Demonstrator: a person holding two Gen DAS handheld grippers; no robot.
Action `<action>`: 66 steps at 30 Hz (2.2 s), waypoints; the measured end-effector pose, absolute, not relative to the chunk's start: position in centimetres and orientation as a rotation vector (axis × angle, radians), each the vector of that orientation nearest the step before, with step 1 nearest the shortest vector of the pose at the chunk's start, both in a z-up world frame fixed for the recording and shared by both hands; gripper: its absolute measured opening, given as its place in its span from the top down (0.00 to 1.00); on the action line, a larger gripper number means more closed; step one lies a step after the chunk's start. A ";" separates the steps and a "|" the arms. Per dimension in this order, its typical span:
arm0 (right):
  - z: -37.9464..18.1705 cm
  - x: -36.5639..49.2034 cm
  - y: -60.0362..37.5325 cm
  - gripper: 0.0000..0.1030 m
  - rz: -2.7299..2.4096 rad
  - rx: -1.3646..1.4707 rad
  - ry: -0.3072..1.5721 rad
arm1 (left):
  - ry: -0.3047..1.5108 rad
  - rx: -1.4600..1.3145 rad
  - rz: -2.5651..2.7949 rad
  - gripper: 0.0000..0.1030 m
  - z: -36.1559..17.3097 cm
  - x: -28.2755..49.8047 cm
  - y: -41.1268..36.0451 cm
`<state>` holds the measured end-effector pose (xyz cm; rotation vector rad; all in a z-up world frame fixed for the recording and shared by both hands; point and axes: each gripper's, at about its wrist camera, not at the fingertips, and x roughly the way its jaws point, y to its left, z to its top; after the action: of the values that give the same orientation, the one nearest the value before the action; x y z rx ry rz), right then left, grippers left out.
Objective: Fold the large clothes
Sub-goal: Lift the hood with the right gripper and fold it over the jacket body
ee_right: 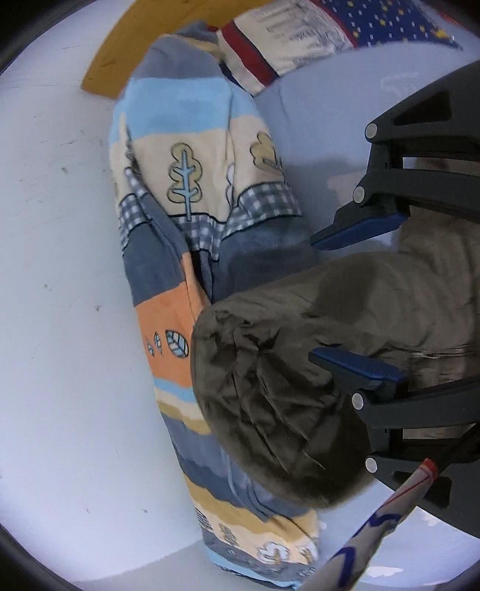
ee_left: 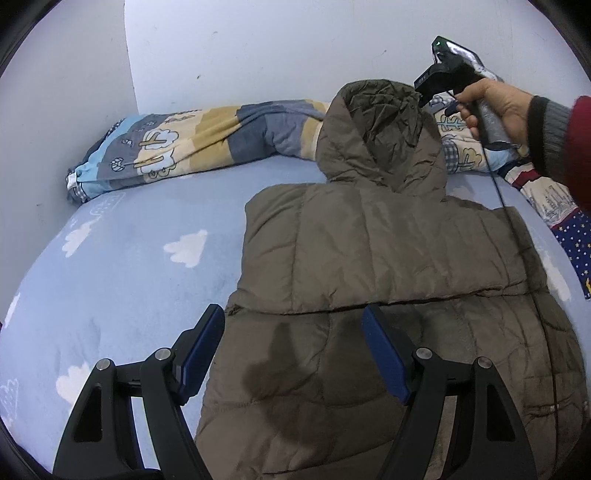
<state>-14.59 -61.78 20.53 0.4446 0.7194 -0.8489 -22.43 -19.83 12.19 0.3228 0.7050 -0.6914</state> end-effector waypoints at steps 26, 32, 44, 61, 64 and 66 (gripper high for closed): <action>18.2 -35.9 -39.4 0.94 -0.719 0.350 0.658 | 0.661 0.218 -0.723 0.26 15.8 -23.4 -17.4; 9.4 -34.4 -41.7 0.94 -0.798 0.409 0.770 | 0.689 0.229 -0.726 0.26 15.3 -23.2 -17.8; 14.0 -34.3 -40.7 0.69 -0.701 0.289 0.873 | 0.690 0.194 -0.716 0.26 15.5 -22.5 -17.2; 12.2 -24.1 -41.0 0.56 -0.669 0.480 0.782 | 0.696 0.223 -0.709 0.26 15.2 -22.4 -17.9; 9.1 -23.3 -41.5 0.56 -0.671 0.485 0.854 | 0.702 0.217 -0.716 0.26 15.2 -22.1 -17.9; 9.2 -23.5 -41.7 0.56 -0.663 0.500 0.841 | 0.702 0.218 -0.715 0.26 15.2 -22.1 -17.9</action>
<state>-23.48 -41.70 9.24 0.5004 0.8408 -0.6630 -22.14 -17.89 15.21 0.2184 0.7018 -0.7147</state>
